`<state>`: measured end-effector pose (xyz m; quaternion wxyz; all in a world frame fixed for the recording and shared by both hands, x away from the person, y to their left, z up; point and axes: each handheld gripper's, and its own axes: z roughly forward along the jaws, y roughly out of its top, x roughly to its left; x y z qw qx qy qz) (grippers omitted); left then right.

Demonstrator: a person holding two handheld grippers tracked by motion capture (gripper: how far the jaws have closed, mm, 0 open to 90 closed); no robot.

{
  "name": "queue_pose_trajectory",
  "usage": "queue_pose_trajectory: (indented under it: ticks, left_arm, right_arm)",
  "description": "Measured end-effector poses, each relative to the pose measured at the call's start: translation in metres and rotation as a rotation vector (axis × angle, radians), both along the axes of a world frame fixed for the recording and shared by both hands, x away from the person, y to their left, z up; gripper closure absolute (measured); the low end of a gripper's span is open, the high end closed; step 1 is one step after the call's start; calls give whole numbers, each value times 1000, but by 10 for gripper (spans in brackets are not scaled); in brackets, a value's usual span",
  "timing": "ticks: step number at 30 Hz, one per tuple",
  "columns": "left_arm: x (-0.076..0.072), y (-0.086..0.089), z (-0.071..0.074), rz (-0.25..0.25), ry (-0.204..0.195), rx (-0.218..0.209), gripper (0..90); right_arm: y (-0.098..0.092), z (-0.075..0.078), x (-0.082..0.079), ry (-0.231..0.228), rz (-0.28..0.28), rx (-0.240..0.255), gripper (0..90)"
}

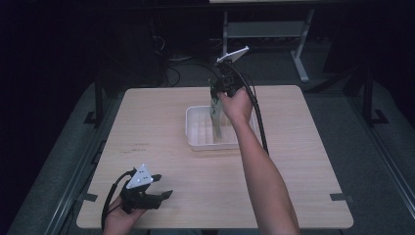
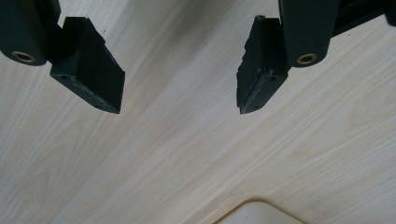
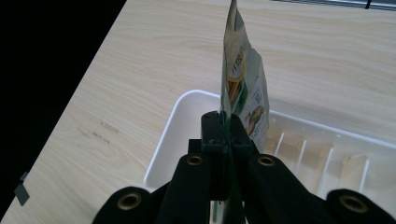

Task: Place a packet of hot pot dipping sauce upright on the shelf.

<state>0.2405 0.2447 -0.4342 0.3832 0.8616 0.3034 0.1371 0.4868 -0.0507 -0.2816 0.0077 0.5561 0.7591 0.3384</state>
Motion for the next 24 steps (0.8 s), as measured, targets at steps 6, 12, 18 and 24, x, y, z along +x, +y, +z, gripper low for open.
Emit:
queue_pose_trajectory:
  ticks: [6,12,18,24]
  left_arm:
    - [0,-1,0,-4,-3,3,318]
    - [0,0,1,-2,-4,5,318]
    - [0,0,0,0,-5,2,318]
    - [1,0,0,1,-7,5,318]
  right_arm:
    - [5,-9,3,6,2,-27,892]
    - [5,-18,4,17,0,-37,892]
    - [1,-24,4,24,-6,-33,891]
    - [-4,-29,3,28,-9,-26,889]
